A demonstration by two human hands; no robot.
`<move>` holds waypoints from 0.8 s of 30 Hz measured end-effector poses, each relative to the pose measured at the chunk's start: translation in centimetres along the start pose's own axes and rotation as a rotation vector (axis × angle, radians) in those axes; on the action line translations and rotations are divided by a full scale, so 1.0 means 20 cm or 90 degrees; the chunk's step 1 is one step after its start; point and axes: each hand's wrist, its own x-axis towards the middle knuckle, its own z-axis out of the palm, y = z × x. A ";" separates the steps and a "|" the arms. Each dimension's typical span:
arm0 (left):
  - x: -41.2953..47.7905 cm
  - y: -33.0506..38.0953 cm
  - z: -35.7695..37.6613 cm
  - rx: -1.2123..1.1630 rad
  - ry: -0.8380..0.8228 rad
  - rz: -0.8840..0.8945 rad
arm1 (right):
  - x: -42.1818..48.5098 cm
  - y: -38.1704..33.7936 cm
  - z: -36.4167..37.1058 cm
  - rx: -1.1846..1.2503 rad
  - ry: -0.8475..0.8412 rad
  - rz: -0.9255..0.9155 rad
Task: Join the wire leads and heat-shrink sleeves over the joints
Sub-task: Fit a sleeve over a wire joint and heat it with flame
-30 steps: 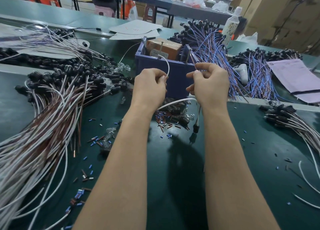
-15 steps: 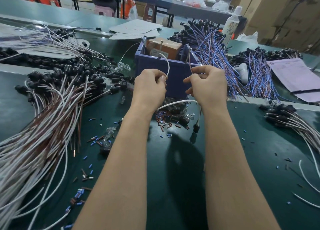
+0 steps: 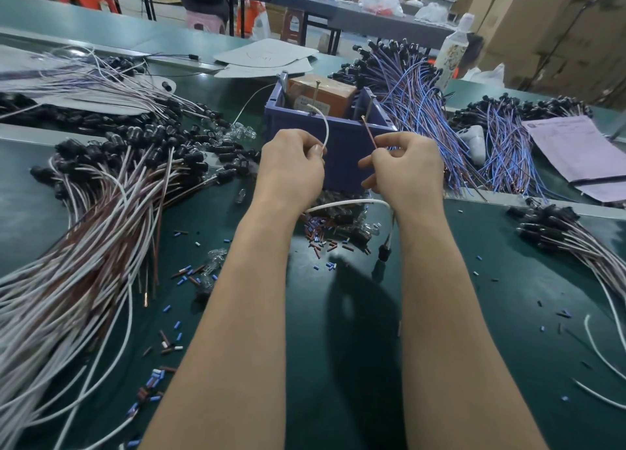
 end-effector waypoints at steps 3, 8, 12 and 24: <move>0.00 -0.01 0.01 0.001 -0.010 -0.009 | 0.00 0.00 0.00 -0.001 -0.001 0.002; 0.00 -0.02 0.03 0.002 -0.019 -0.004 | 0.00 0.00 0.01 0.001 -0.002 -0.001; 0.00 -0.02 0.03 -0.005 -0.018 0.000 | 0.00 0.00 0.01 0.005 0.001 -0.004; 0.00 -0.02 0.03 -0.015 -0.026 -0.020 | 0.01 0.02 -0.04 -0.016 0.090 -0.003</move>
